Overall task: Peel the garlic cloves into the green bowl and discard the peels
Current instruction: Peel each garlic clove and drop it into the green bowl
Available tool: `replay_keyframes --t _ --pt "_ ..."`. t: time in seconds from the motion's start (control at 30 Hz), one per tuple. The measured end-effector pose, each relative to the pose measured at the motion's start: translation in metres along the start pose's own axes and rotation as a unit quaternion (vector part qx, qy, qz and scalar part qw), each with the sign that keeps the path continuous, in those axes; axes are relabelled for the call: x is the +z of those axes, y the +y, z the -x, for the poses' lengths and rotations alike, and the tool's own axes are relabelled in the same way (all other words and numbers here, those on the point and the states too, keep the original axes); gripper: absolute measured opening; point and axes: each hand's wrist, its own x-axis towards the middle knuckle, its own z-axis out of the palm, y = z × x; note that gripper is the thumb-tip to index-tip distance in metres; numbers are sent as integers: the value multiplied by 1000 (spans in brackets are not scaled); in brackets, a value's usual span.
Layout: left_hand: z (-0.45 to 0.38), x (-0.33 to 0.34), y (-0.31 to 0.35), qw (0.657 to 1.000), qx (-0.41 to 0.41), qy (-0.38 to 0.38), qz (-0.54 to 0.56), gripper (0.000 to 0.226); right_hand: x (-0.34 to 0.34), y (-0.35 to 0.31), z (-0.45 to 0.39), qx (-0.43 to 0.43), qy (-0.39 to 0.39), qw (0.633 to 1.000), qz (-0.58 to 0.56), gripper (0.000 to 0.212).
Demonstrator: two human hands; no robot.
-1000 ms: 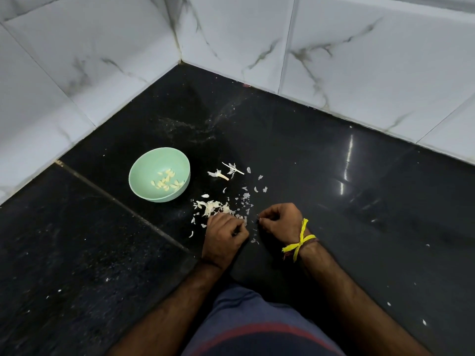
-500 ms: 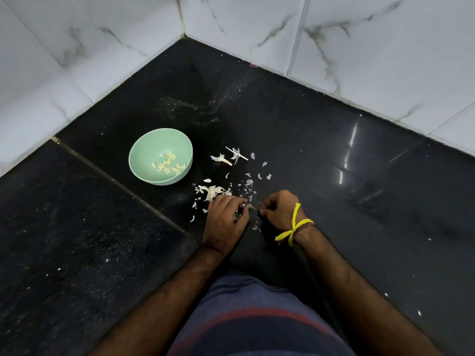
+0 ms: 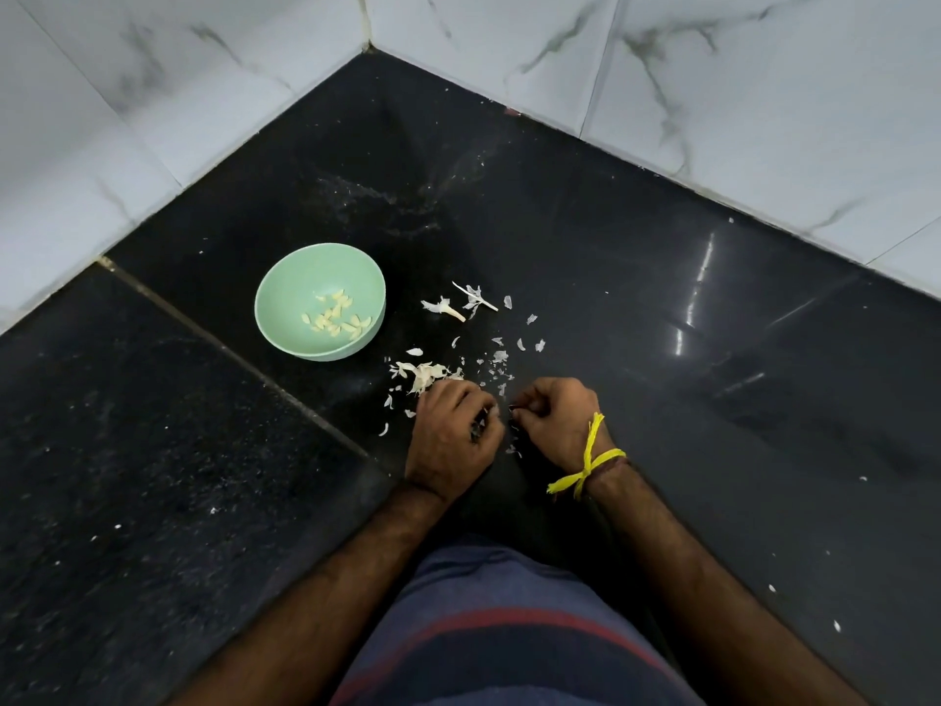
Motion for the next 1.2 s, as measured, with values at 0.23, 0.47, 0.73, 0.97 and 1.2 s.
replay_keyframes --t 0.23,0.47,0.73,0.97,1.2 --pt "0 -1 2 1000 -7 -10 -3 23 -1 0 -7 16 -40 999 13 5" --pt "2 5 -4 1000 9 4 -25 15 5 3 -9 34 -60 997 33 8" --pt "0 3 -3 1000 -2 -6 -13 16 3 -6 -7 25 -47 994 98 8" --pt "1 4 -3 1000 -5 -12 -15 15 2 -14 -17 47 -79 989 119 18" --pt "1 3 -3 1000 -8 -6 -14 15 5 -12 -9 27 -71 986 149 14"
